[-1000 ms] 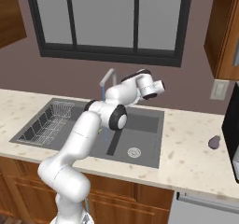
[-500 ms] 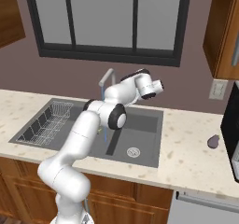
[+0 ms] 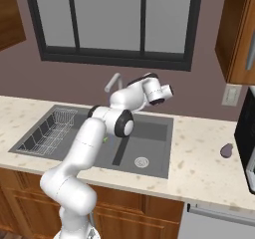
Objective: Turn on the sink faucet. Then move the eggplant from the counter to the sink. Turn off the sink. Move the vegetable from the sink to the pot next to the stove. Finally move the pot to the rear right burner.
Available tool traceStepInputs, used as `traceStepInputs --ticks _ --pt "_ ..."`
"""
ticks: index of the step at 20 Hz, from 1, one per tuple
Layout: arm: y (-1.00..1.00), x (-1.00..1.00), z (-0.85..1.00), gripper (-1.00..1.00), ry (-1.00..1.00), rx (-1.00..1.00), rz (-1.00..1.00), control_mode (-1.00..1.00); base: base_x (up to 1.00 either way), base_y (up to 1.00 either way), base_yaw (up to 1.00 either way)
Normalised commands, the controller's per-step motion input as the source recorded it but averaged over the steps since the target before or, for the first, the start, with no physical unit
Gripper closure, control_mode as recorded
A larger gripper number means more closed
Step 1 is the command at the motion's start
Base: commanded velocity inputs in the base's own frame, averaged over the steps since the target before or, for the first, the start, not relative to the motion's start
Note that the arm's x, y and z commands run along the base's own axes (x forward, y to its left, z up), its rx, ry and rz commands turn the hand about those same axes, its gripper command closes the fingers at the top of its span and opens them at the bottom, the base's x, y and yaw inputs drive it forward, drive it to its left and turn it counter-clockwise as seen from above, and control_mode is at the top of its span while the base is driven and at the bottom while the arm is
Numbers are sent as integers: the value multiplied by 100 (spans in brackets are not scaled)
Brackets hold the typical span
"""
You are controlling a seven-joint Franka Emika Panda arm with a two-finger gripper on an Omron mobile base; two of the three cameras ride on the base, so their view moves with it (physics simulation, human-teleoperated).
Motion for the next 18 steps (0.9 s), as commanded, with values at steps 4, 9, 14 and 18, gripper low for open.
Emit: traceStepInputs --ticks 4,9,14,18 --pt "58 -8 0 -100 0 0 1 -100 0 0 0" --pt "49 -4 0 -100 0 0 1 -100 0 0 0" --pt "-16 0 -2 -100 -1 0 0 -100 0 0 0" --pt "-40 0 0 -100 -3 0 0 -100 0 0 0"
